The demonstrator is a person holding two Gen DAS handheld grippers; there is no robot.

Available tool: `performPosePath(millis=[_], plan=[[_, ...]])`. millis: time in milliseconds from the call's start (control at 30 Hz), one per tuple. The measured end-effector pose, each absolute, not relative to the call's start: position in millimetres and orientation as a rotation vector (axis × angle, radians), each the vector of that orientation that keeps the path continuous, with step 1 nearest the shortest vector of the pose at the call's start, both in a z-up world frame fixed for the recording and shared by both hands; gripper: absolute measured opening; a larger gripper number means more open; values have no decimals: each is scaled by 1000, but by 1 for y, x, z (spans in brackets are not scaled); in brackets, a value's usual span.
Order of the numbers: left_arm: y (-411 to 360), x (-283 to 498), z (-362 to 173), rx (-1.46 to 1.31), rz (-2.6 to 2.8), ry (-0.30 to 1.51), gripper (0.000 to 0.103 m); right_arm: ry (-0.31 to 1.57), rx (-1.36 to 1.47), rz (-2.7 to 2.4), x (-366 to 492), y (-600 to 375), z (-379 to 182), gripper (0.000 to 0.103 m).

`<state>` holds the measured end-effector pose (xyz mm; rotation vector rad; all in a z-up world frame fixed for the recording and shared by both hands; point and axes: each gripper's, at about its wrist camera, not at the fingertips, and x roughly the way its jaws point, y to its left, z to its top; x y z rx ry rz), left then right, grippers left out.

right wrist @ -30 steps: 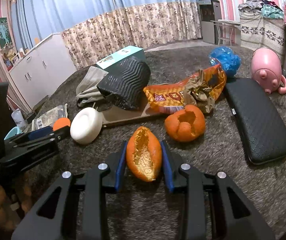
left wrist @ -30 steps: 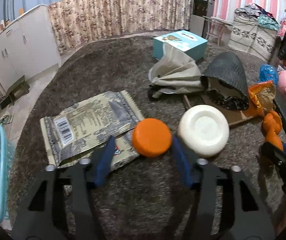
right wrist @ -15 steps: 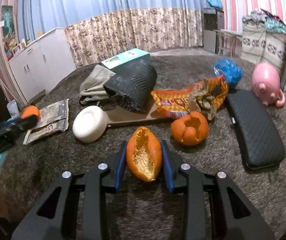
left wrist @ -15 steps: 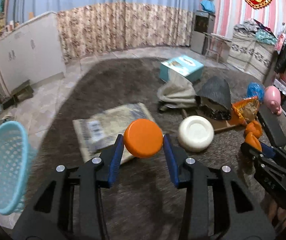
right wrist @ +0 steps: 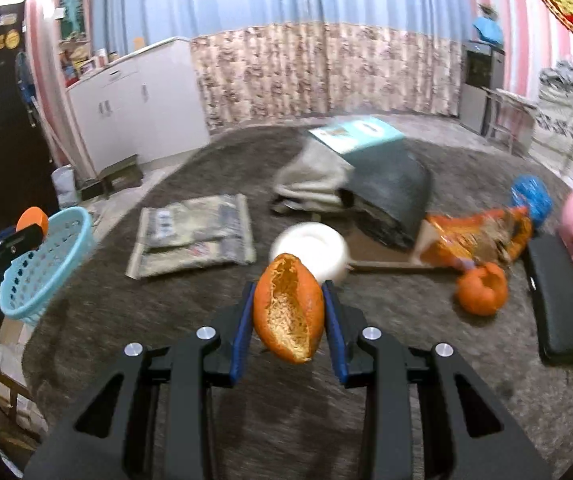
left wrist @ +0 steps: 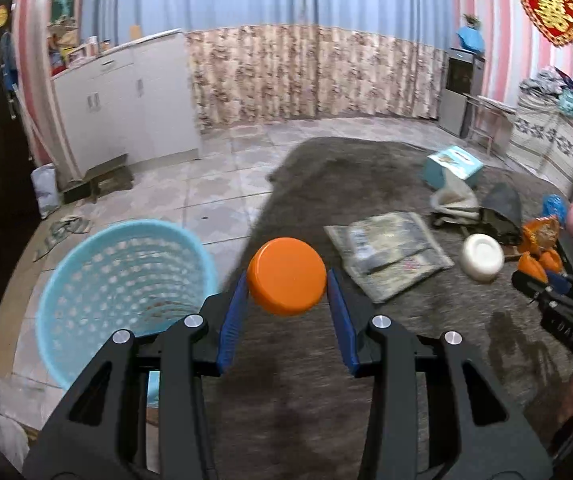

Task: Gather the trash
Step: 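Carry the peel and cap to the blue basket and release both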

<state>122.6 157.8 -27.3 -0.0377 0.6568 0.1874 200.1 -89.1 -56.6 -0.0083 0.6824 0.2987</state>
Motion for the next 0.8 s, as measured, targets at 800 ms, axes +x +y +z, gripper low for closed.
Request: performPosePath(millis=[800], plan=[[313,142,-73,-119,378,708,44,663,-81,559,242,73,-39,33]])
